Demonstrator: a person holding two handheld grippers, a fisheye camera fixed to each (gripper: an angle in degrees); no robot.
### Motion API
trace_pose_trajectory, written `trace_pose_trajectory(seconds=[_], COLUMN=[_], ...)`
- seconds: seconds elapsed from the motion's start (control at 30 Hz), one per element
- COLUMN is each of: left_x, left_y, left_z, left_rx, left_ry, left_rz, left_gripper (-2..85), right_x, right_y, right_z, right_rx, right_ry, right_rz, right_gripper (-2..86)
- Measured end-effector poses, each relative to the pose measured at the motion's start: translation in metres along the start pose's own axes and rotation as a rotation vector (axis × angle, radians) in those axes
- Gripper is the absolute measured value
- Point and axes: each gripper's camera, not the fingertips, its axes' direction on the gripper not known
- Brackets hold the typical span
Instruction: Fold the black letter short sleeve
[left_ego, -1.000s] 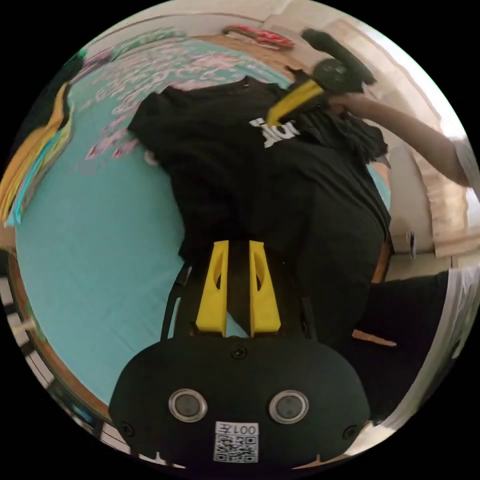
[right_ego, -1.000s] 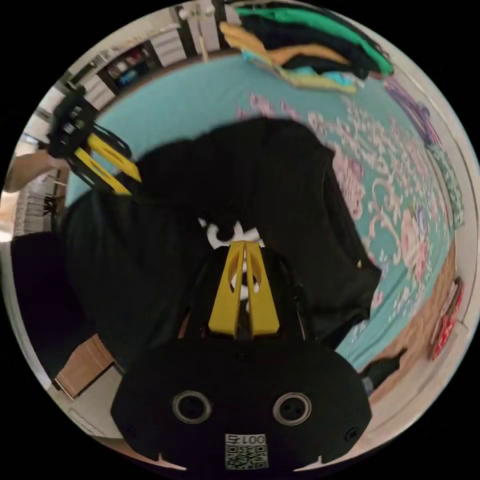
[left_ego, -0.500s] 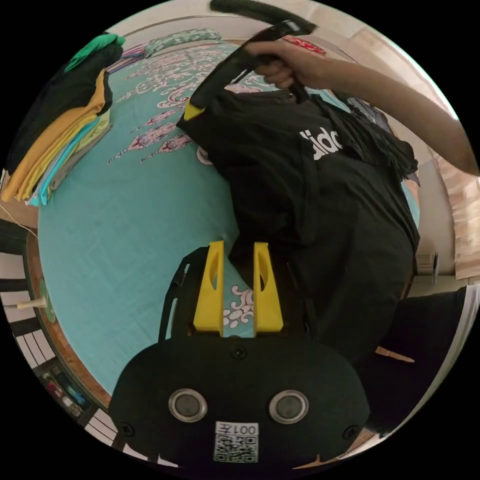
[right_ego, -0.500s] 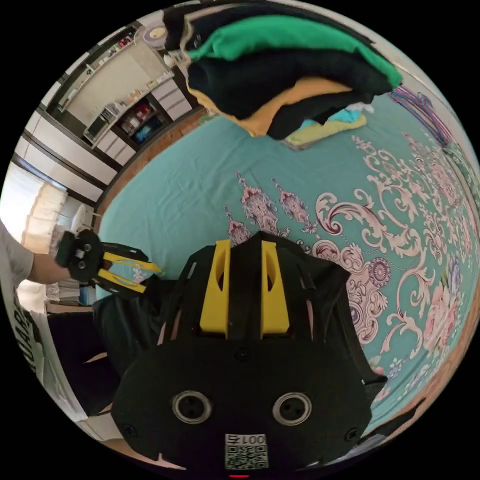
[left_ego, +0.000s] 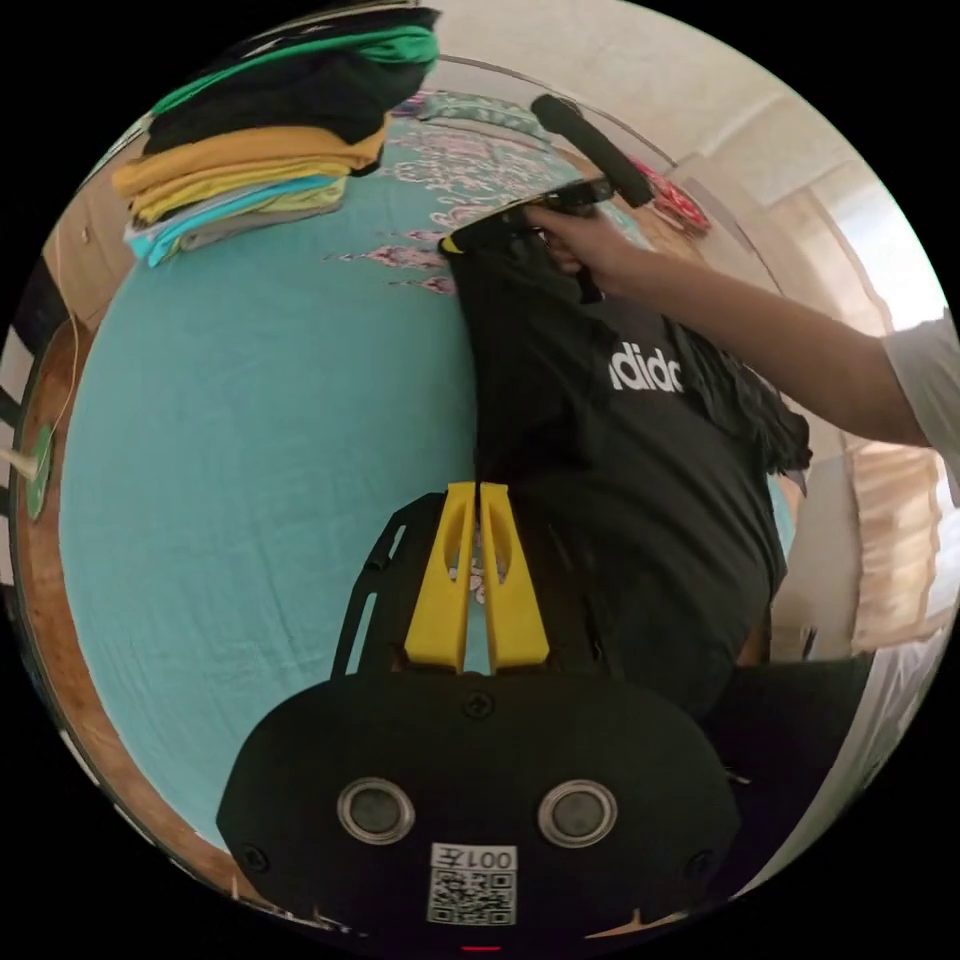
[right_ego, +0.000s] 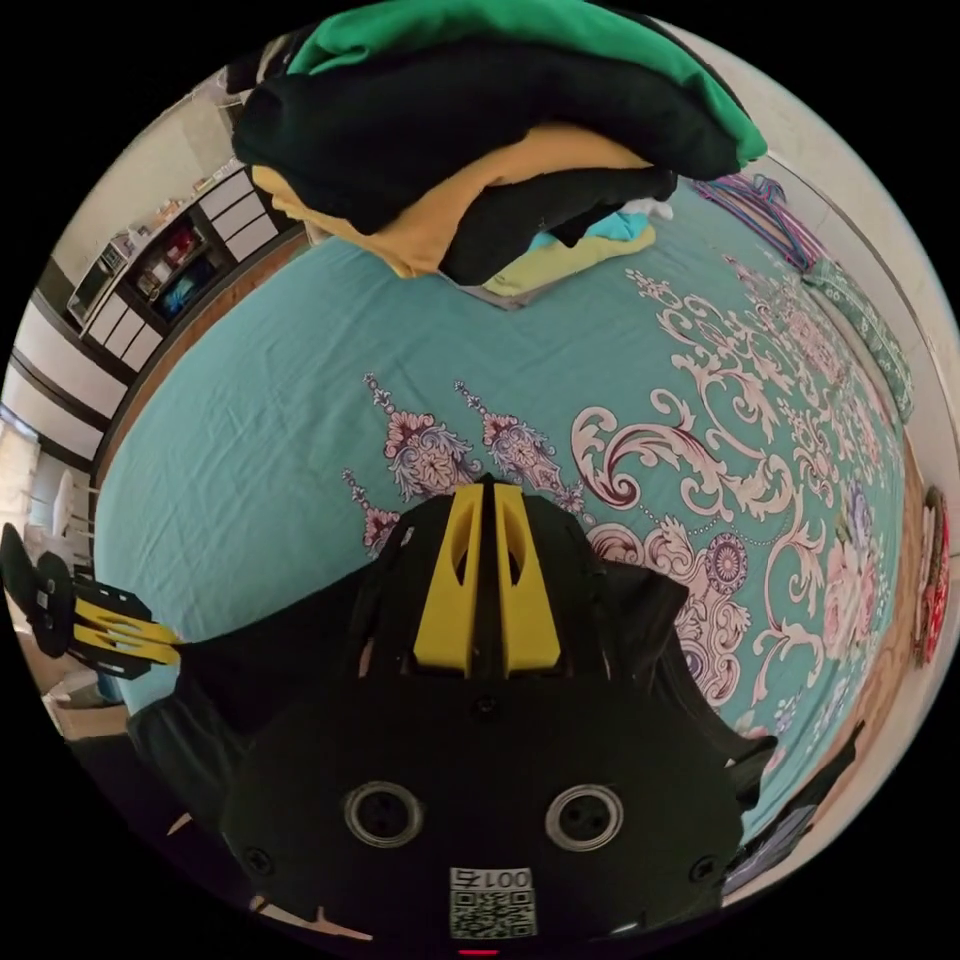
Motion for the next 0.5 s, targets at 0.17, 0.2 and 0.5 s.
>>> trace_pose_trajectory(seconds=[0.17, 0.2, 0.5], left_x=[-0.014, -0.016, -0.044], left_y=[0.002, 0.002, 0.03], left_z=[0.034, 0.036, 0.054], left_rx=[-0.044, -0.048, -0.102], left_ry=[0.013, 0.019, 0.023], left_rz=[-0.09, -0.088, -0.134], left_gripper=[-1.0, -1.1, -1.0], right_x=[0.001, 0.003, 0.02], right_y=[0.024, 0.027, 0.184], right_z=[0.028, 0.028, -0.046], right_rx=[-0.014, -0.02, 0.128], right_ry=[-0.059, -0.076, 0.092], right_rz=[-0.069, -0.075, 0.029], right_gripper=[3.1, 3.4, 1.8])
